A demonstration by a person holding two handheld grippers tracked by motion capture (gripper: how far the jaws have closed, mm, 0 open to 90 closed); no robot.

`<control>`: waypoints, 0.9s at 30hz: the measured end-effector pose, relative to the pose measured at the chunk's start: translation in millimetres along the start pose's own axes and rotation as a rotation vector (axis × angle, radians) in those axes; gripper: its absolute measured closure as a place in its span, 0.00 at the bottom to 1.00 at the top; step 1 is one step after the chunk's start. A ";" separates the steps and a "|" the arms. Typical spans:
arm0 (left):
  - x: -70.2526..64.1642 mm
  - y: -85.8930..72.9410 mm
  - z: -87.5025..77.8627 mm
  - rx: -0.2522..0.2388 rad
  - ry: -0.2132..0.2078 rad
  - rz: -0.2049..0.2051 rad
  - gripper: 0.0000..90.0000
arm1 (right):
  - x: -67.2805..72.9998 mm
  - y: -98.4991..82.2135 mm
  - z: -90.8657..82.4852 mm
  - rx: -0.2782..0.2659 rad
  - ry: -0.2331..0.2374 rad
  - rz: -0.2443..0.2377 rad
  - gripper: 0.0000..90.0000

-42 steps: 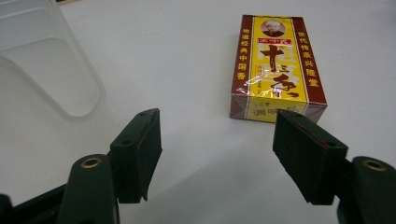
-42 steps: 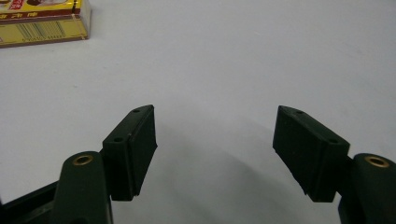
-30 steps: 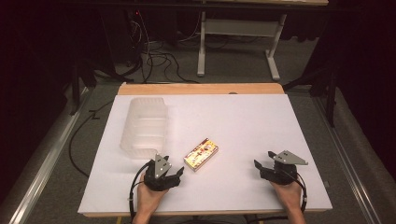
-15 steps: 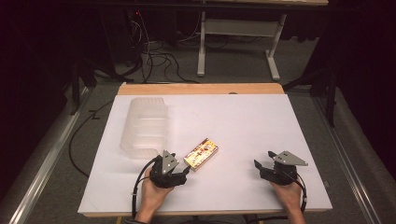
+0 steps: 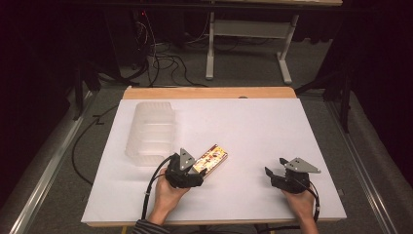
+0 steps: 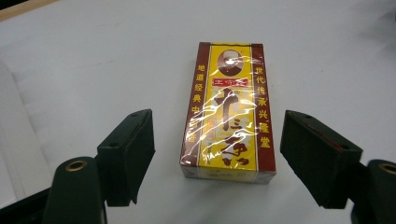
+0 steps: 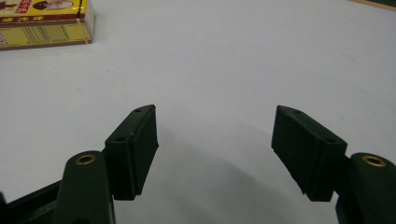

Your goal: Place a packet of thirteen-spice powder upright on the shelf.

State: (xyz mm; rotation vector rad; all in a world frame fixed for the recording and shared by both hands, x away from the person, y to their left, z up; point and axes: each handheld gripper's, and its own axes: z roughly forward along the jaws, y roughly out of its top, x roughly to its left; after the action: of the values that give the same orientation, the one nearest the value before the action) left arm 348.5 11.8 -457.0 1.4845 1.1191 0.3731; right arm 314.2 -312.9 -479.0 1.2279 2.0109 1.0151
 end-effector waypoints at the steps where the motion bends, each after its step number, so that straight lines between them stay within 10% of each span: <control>1: -0.6 0.8 1.6 0.001 0.001 -0.002 0.30 | 0.0 0.0 0.1 0.003 0.000 -0.001 0.35; 27: -22.1 13.8 68.4 0.180 0.018 0.039 0.27 | -0.6 0.3 1.1 0.006 -0.005 -0.008 0.35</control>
State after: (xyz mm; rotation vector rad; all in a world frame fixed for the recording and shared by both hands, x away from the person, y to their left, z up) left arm 395.7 -44.2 -455.2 1.6655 1.1634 0.3203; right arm 315.5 -313.0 -479.3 1.2234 2.0154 1.0015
